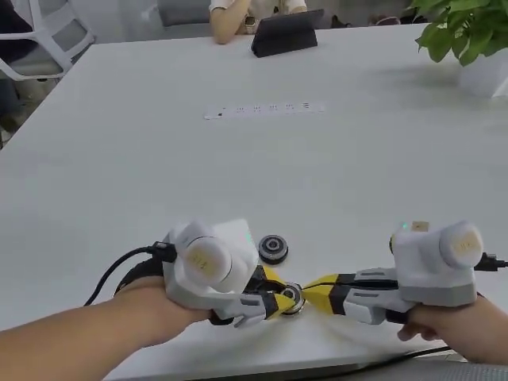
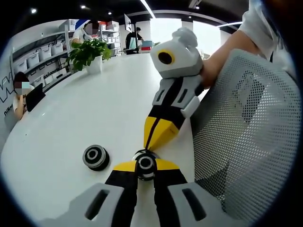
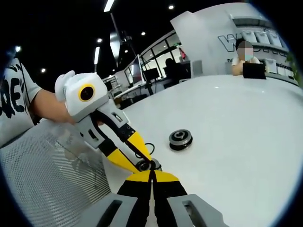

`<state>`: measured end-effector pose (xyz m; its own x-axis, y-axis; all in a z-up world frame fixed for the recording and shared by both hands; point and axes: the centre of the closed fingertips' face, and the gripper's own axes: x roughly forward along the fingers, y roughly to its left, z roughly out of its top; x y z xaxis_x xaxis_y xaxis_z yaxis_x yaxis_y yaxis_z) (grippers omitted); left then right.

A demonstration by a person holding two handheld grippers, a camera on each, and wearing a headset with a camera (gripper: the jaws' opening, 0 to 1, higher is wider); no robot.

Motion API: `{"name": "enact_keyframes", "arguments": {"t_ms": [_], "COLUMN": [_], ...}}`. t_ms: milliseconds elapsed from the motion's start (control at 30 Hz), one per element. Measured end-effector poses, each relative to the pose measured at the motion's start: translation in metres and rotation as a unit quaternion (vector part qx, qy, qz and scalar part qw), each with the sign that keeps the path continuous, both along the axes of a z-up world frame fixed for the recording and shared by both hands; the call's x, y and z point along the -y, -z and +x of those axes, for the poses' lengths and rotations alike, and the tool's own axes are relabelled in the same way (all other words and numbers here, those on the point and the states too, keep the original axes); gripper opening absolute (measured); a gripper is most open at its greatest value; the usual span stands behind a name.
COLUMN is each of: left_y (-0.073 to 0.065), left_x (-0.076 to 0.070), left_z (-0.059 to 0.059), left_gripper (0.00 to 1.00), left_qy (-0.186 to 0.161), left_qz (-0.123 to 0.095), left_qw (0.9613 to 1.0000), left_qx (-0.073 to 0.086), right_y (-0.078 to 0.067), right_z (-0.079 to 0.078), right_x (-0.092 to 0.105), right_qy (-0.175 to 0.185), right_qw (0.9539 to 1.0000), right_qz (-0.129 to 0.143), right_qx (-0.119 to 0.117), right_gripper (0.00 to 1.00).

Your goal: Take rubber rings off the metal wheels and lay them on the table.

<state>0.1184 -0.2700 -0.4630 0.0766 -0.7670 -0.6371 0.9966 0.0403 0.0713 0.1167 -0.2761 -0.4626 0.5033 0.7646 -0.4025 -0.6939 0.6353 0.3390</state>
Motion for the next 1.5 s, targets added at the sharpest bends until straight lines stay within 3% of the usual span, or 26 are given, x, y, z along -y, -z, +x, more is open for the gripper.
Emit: {"name": "enact_keyframes", "arguments": {"t_ms": [533,667,700,1233,1500], "left_y": [0.0,0.0,0.0,0.0,-0.001], "left_x": [0.0,0.0,0.0,0.0,-0.002], "left_z": [0.0,0.0,0.0,0.001,0.001], "left_gripper": [0.07,0.07,0.07,0.07,0.08], "left_qy": [0.001,0.0,0.0,-0.005,0.003], "left_qz": [0.001,0.0,0.0,-0.003,0.003], "left_qw": [1.0,1.0,1.0,1.0,1.0], "left_qx": [0.002,0.002,0.002,-0.005,-0.001], "right_y": [-0.006,-0.014,-0.01,-0.005,-0.006], "right_z": [-0.003,-0.006,-0.005,-0.001,-0.001], "right_x": [-0.011,-0.019,-0.016,-0.007,-0.007], "right_qy": [-0.023,-0.038,-0.04,-0.02,-0.02], "right_qw": [0.9995,0.9984,0.9985,0.9995,0.9995], "right_qz": [0.011,0.033,0.008,0.01,0.015], "right_qx": [0.018,0.025,0.038,0.023,0.022], "right_gripper": [0.0,0.0,0.0,0.0,0.0]}}
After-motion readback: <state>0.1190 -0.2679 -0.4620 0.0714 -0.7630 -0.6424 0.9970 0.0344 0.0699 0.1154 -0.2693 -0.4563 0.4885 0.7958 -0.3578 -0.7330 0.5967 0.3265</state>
